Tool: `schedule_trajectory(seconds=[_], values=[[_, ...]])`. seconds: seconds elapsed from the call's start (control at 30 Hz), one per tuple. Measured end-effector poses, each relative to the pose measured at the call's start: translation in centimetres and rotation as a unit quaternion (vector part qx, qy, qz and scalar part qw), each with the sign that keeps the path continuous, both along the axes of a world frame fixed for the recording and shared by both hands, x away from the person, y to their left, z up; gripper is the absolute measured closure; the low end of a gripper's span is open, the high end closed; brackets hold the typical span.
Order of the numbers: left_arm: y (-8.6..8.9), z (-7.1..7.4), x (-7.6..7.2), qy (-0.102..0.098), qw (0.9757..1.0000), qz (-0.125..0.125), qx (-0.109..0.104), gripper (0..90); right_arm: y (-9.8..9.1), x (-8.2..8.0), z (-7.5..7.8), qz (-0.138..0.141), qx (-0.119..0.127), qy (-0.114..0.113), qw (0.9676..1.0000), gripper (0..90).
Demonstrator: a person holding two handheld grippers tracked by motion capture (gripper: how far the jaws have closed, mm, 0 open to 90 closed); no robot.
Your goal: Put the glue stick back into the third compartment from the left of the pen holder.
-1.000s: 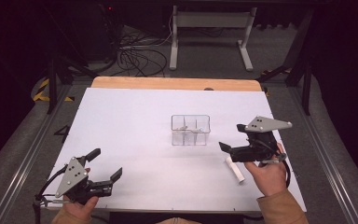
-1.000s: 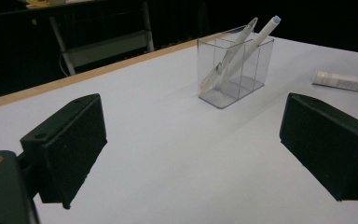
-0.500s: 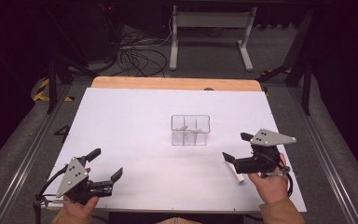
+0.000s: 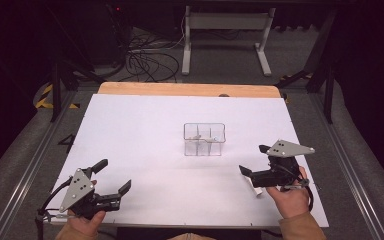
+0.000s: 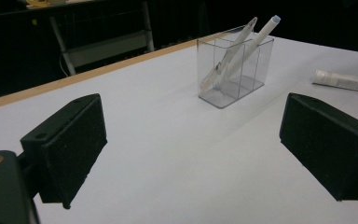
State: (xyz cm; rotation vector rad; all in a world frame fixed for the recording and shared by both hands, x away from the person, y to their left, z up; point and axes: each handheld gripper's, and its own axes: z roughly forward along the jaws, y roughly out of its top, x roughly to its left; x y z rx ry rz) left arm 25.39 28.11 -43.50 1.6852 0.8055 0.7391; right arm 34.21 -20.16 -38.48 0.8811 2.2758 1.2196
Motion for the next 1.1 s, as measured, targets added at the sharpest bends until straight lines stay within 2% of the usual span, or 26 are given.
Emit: schedule_trajectory(seconds=[0.13,0.27,0.4,0.57,0.67,0.83,1.1], values=[[0.0,0.0,0.0,0.000,1.0000,0.000,0.000,7.8,-0.1,0.4,-0.5,-0.007,0.003,0.029,0.9995,0.2],[0.0,0.0,0.0,0.000,1.0000,0.000,0.000,7.8,-0.4,0.7,-1.0,-0.014,0.004,0.049,0.9987,0.0],[0.0,0.0,0.0,-0.002,1.0000,0.000,0.002,7.8,-0.3,1.1,-1.7,-0.026,-0.014,0.078,0.9965,4.0],[0.0,0.0,-0.1,-0.002,1.0000,0.000,0.001,7.8,-0.4,1.4,-2.6,-0.037,-0.021,0.103,0.9937,8.2],[0.0,0.0,0.0,-0.002,1.0000,0.000,0.001,7.8,-0.4,1.4,-2.9,-0.046,-0.034,0.105,0.9928,12.2],[0.0,0.0,0.0,0.000,1.0000,-0.001,0.002,7.8,-0.4,1.6,-3.5,-0.066,-0.054,0.115,0.9896,19.0],[0.0,0.0,0.0,0.000,1.0000,-0.001,0.002,7.8,0.0,1.9,-4.4,-0.082,-0.096,0.122,0.9845,24.2]])
